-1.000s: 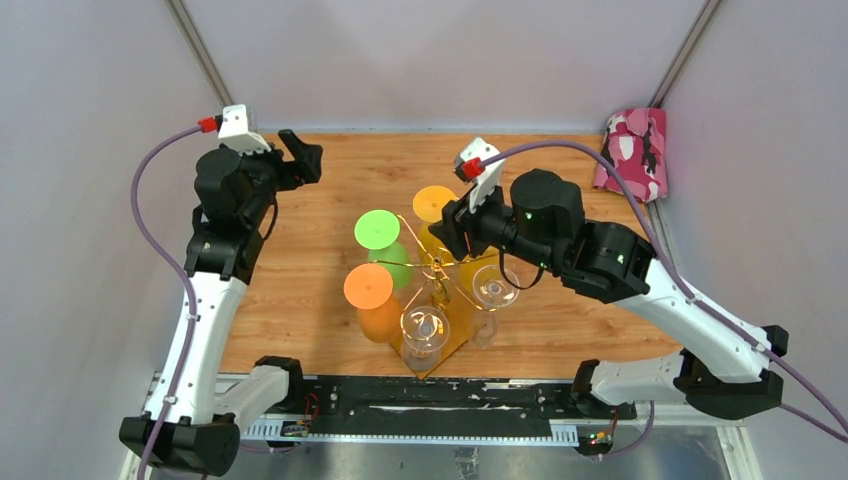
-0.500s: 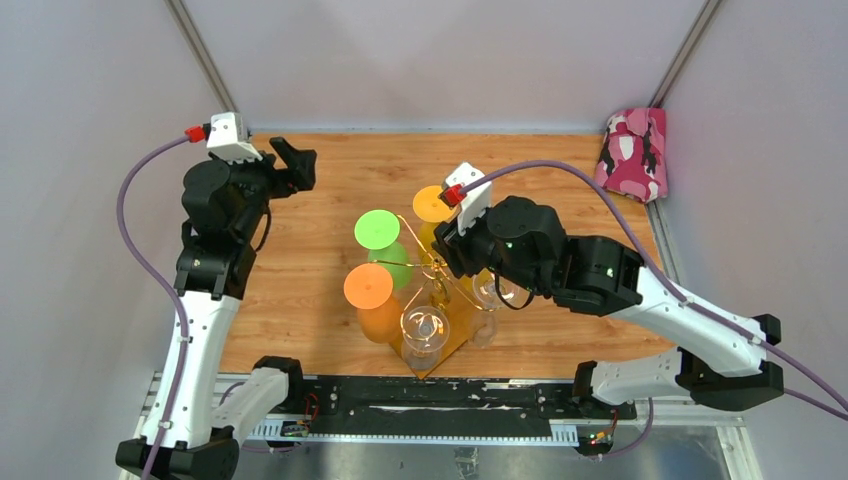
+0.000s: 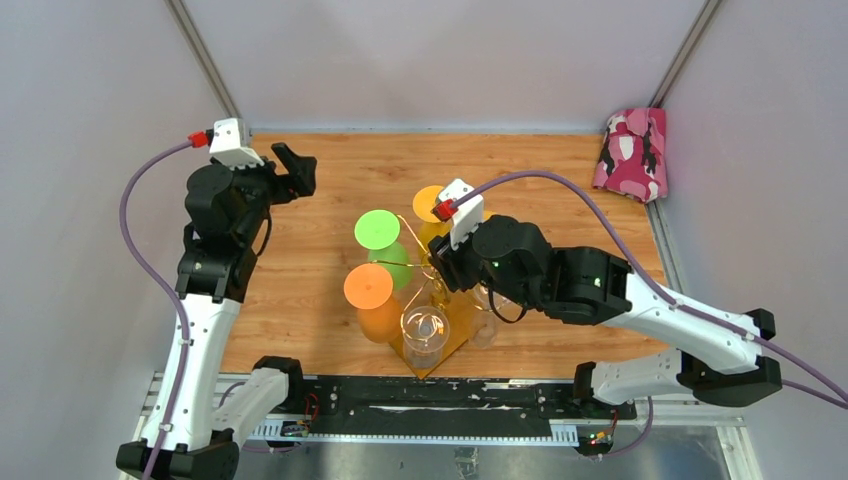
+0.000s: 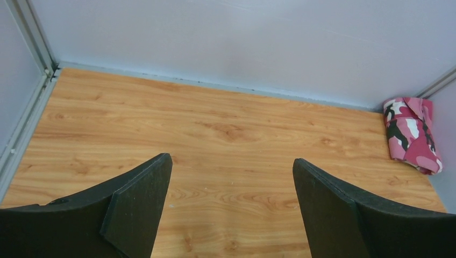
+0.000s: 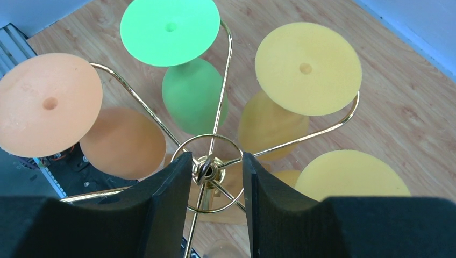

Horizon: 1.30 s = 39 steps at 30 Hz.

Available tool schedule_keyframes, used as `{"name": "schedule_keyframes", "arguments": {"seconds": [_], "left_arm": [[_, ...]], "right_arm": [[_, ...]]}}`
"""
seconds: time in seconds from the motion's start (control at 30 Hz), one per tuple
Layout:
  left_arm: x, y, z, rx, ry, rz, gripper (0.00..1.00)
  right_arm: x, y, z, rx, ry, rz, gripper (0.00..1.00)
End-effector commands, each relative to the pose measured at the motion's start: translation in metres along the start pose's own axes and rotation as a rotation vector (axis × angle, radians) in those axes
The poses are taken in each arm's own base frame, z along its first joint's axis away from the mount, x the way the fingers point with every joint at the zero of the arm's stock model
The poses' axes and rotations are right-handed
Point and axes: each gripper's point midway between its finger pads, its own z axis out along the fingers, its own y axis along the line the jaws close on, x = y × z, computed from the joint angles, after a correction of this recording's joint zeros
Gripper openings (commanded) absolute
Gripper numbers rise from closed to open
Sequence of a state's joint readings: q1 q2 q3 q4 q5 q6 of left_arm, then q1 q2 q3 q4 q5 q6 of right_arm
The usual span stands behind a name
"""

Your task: Take the wine glass off the wine glass rack

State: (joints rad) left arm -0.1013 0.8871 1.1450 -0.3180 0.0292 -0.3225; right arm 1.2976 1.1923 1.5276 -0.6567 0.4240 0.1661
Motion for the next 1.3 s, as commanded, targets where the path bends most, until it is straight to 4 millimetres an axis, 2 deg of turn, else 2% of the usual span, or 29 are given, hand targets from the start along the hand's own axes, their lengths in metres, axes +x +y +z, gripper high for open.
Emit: {"name": "schedule_keyframes", "arguments": {"seconds": [0.0,0.13,0.3,0.57,0.93,1.13,1.27], "left_arm": [[0.002,0.003,-0.005,-0.012,-0.002,0.009,0.89],[0.004,0.002,-0.007,-0.006,0.001,0.005,0.89],[0.005,0.002,-0.010,-0.003,-0.003,0.007,0.89],[0.008,0.001,-0.007,0.007,0.004,0.005,0.89],[0.005,0.001,-0.008,0.004,0.001,0.010,0.89],[-0.003,0.004,-0.009,-0.021,-0.021,0.010,0.89],[-0.007,0.001,-0.007,-0.012,-0.023,0.004,0.89]], "right_arm": [[0.012,0.005,-0.006,0.000,0.021,0.018,0.44],[0.015,0.010,-0.003,0.005,0.037,0.009,0.42],[0.018,0.009,0.003,0.040,0.046,0.015,0.20],[0.013,0.000,0.009,0.114,0.031,0.004,0.00],[0.000,-0.014,0.006,0.187,-0.014,0.000,0.00],[-0.016,-0.038,-0.005,0.304,-0.061,-0.018,0.00],[-0.024,-0.046,-0.011,0.335,-0.090,-0.021,0.00]]}}
